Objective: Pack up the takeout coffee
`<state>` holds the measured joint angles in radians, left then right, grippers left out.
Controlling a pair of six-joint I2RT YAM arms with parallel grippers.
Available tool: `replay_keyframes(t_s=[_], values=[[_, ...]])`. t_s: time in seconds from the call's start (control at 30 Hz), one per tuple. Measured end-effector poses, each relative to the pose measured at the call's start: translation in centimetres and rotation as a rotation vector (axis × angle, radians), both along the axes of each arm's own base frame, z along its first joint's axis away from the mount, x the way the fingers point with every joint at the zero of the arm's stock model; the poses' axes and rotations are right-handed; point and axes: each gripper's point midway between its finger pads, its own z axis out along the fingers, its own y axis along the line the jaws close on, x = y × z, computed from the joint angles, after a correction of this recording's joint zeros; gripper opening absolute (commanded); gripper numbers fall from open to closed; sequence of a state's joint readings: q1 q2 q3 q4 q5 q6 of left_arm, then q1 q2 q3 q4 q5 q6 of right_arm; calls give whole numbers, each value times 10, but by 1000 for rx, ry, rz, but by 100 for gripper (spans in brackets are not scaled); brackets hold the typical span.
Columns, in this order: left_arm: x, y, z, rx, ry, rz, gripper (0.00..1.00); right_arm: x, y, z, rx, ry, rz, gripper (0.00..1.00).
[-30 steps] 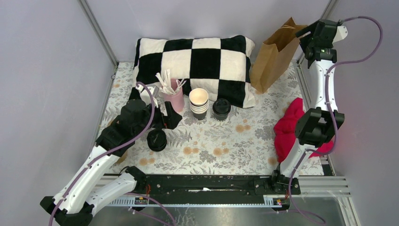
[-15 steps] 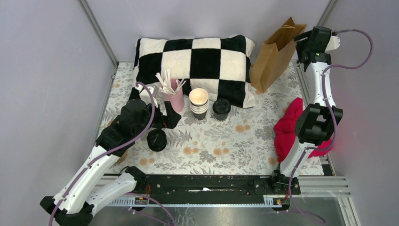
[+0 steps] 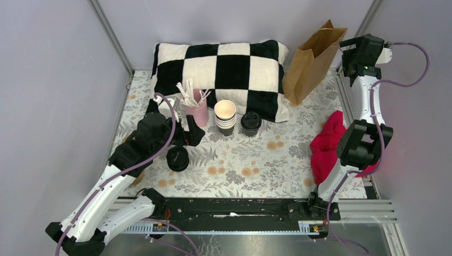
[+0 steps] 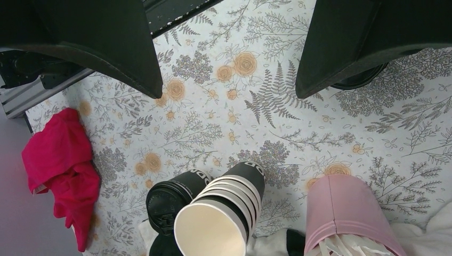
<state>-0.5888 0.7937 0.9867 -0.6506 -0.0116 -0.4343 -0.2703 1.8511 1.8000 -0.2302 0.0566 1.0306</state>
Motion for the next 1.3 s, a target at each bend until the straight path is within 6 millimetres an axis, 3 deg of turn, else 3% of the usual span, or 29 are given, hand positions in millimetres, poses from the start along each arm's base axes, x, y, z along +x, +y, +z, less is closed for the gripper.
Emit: replay_keyframes(t_s=[0.37, 0.63, 0.83, 1.0, 1.13, 1.3], values=[[0, 0, -2, 4, 8, 2, 99, 12, 4, 24, 87, -103, 27, 97], [3, 0, -6, 15, 19, 6, 99, 24, 6, 14, 154, -118, 48, 41], [3, 0, -6, 17, 19, 11, 99, 22, 5, 13, 124, -103, 53, 20], [4, 0, -7, 20, 23, 12, 99, 4, 7, 25, 98, -87, 79, 7], [6, -1, -7, 22, 26, 11, 99, -26, 16, 47, 100, -106, 137, 0], [7, -3, -7, 24, 31, 11, 99, -60, 41, 76, 68, -117, 267, 0]])
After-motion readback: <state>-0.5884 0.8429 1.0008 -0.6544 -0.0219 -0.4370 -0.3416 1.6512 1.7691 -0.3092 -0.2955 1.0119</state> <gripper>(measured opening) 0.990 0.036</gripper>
